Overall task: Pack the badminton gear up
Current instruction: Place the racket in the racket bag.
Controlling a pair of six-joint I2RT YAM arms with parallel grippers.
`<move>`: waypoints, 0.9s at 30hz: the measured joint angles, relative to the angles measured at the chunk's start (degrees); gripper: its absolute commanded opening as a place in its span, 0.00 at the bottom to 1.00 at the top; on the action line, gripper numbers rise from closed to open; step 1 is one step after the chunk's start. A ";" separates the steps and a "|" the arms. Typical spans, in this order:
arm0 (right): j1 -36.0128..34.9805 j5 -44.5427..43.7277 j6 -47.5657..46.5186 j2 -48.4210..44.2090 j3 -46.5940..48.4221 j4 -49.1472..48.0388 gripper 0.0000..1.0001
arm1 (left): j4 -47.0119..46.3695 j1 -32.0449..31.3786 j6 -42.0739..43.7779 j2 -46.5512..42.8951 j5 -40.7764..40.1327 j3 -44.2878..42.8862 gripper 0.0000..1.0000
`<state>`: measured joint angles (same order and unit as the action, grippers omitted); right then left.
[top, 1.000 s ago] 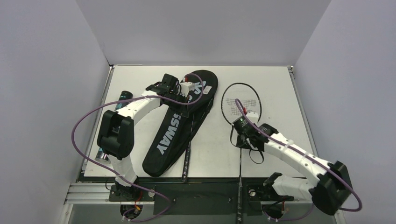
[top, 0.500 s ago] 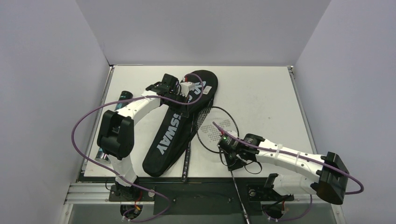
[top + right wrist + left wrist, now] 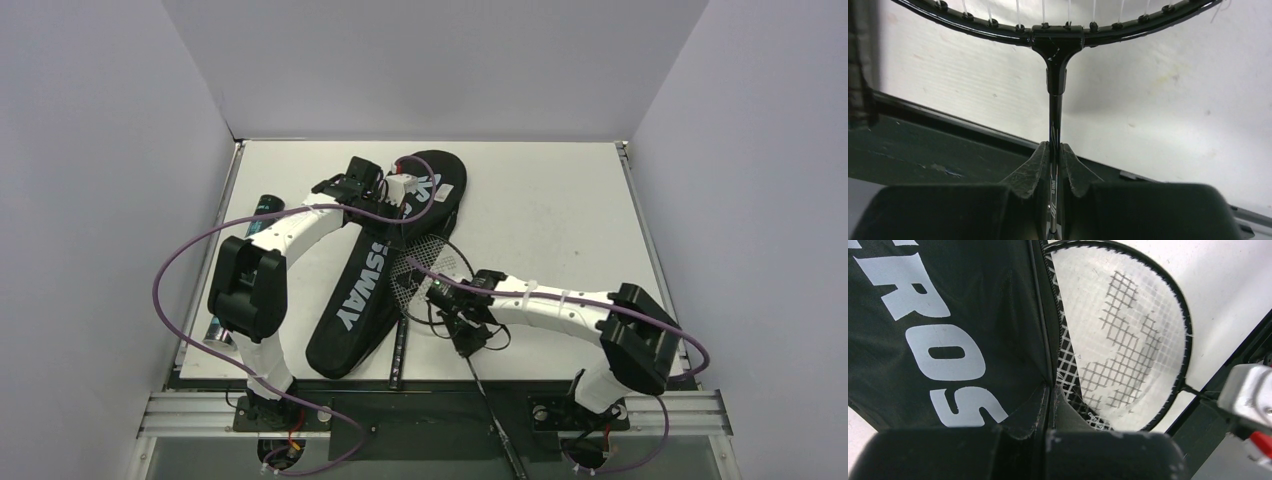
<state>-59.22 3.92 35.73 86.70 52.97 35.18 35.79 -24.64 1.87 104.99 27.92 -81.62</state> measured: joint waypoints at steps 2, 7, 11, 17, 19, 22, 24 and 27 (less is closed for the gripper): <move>0.09 0.26 -0.90 2.89 2.23 -0.50 0.00 | 0.00 0.00 0.00 0.00 0.04 0.00 0.00; 2.27 2.36 -2.16 8.90 7.34 -2.75 0.00 | 0.04 0.00 0.07 0.00 0.11 0.00 0.00; 6.43 3.69 -1.75 11.61 10.47 -4.13 0.00 | 0.02 0.00 0.09 0.00 0.26 0.00 0.00; 10.49 5.62 0.28 15.93 16.44 -8.44 0.00 | 0.02 0.17 -0.02 0.02 1.16 0.00 0.00; 10.82 6.47 1.16 17.22 17.35 -10.21 0.00 | 0.02 0.31 -0.15 0.02 1.53 0.00 0.00; 11.28 8.17 3.23 19.63 18.43 -13.64 0.00 | 0.02 0.39 -0.26 0.02 2.08 0.00 0.00; 11.98 9.31 5.05 20.98 18.58 -16.48 0.00 | 0.00 0.39 -0.48 0.02 2.58 0.00 0.00; 13.60 10.64 8.13 22.53 18.67 -20.33 0.00 | -0.02 0.37 -1.05 0.04 3.30 0.00 0.00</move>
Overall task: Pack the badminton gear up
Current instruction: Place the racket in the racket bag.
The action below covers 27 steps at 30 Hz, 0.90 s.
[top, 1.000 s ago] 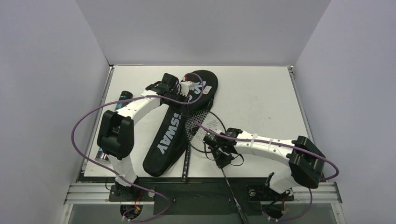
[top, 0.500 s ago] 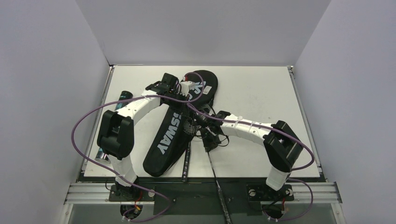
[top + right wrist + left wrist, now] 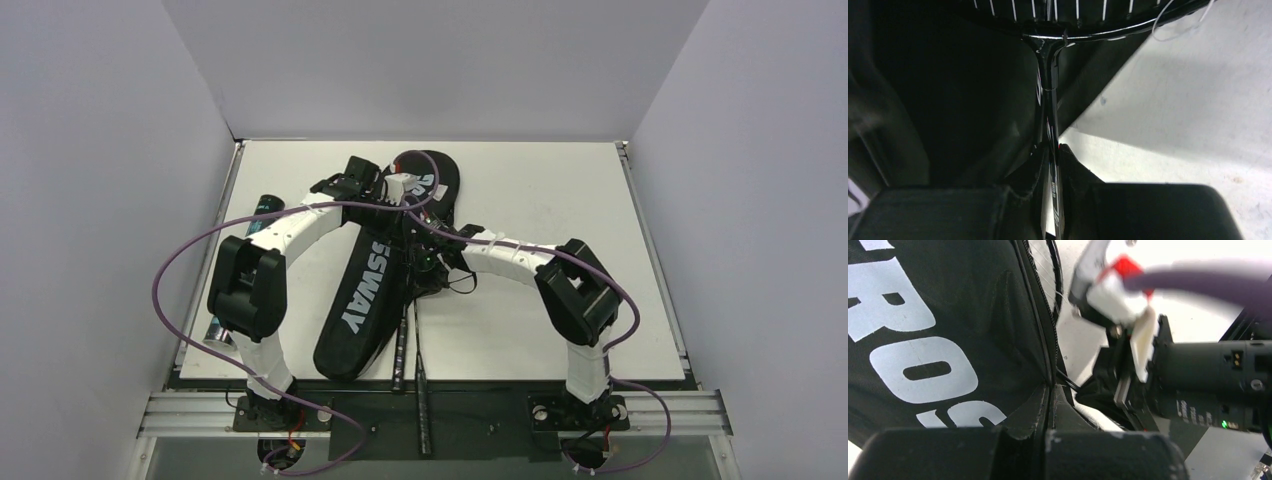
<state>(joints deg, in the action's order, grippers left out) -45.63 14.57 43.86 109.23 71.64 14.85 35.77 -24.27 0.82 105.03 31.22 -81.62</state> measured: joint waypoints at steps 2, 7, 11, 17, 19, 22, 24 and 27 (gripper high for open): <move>1.31 0.44 2.34 0.85 0.17 -2.60 0.00 | -0.02 0.04 -0.52 0.09 0.52 0.00 0.00; 3.21 1.16 6.47 1.46 0.70 -7.65 0.12 | -0.04 0.92 -1.53 0.68 1.99 0.00 0.00; 3.56 2.67 8.41 1.11 -1.05 -13.51 0.34 | 0.00 2.21 -1.75 0.98 2.73 0.02 0.00; 4.35 6.60 9.16 -4.15 -12.02 -22.10 0.43 | 0.02 3.04 -2.19 0.98 3.78 0.07 0.00; 4.42 7.85 9.44 -6.54 -15.54 -24.48 0.43 | -0.02 3.06 -2.32 0.98 3.78 0.22 0.00; 4.42 9.51 9.73 -9.51 -19.85 -27.82 0.41 | -0.04 3.06 -2.54 0.98 3.80 0.48 0.00; 4.37 10.67 9.73 -10.67 -22.10 -29.62 0.38 | -0.04 3.06 -2.64 0.98 3.78 0.59 0.00; 4.00 12.33 9.70 -10.73 -24.06 -31.36 0.35 | -0.04 3.06 -2.73 0.98 3.78 0.59 0.00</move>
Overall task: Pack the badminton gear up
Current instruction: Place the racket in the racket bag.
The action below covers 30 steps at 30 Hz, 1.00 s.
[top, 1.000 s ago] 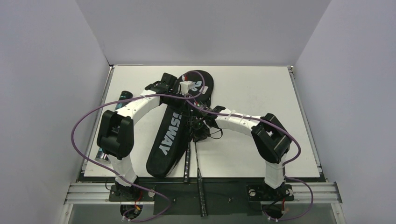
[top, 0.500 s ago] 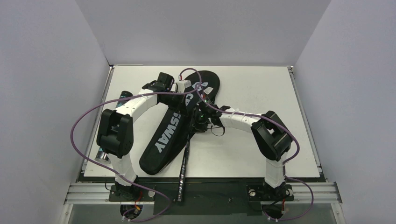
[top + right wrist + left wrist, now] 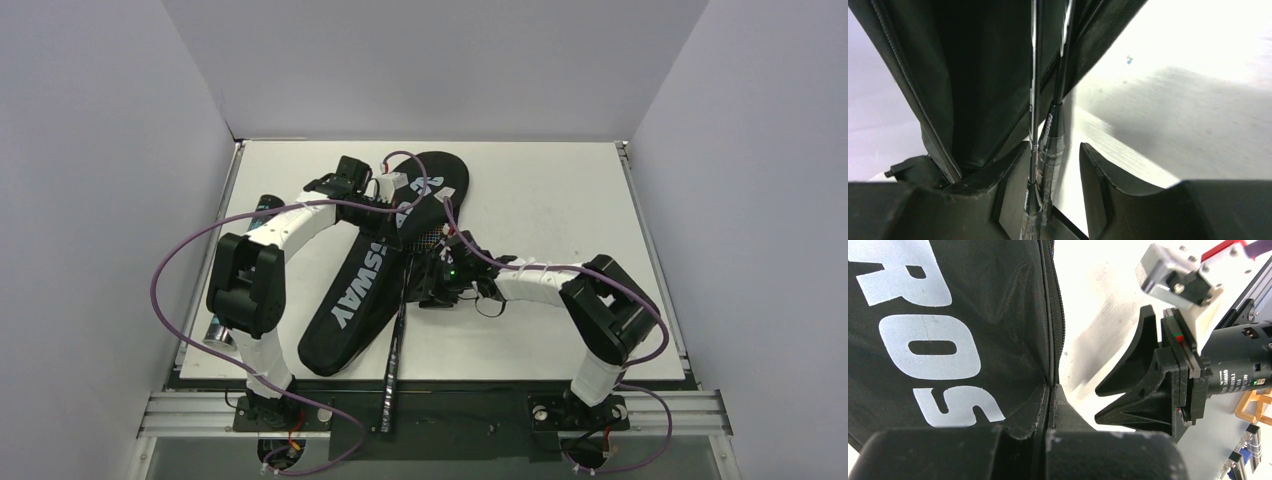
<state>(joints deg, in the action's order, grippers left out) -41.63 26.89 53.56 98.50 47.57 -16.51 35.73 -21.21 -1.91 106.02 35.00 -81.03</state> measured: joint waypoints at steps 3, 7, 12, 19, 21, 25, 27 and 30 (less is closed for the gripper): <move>-0.83 2.49 0.22 1.11 -0.33 -2.47 0.35 | 0.00 0.00 -0.02 0.00 0.00 0.00 0.00; -2.19 5.92 0.46 3.52 -0.33 -6.29 0.34 | 0.00 0.00 0.02 0.00 0.00 0.00 0.00; -3.41 7.91 0.37 4.39 -0.33 -7.65 0.31 | 0.02 0.00 0.42 0.07 0.02 0.00 0.00; -3.85 7.98 0.07 6.05 0.44 -7.65 0.07 | 0.04 0.00 0.83 0.46 0.07 0.00 0.00; -3.85 8.35 0.35 6.64 1.20 -7.65 0.00 | 0.02 0.00 0.85 0.46 0.07 0.00 0.00; -3.96 7.43 0.52 7.54 3.06 -7.58 0.00 | 0.02 0.02 0.96 0.46 0.04 0.00 0.00; -3.87 7.06 1.14 7.91 3.41 -8.00 0.00 | 0.02 0.02 1.05 0.46 0.04 0.00 0.00; -3.28 6.05 2.56 8.07 3.45 -9.20 0.00 | 0.02 0.02 1.07 0.46 0.04 0.02 0.00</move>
<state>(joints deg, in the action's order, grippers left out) -44.91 32.95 56.12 106.56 51.03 -25.71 35.75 -21.19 -0.84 106.48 35.05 -81.01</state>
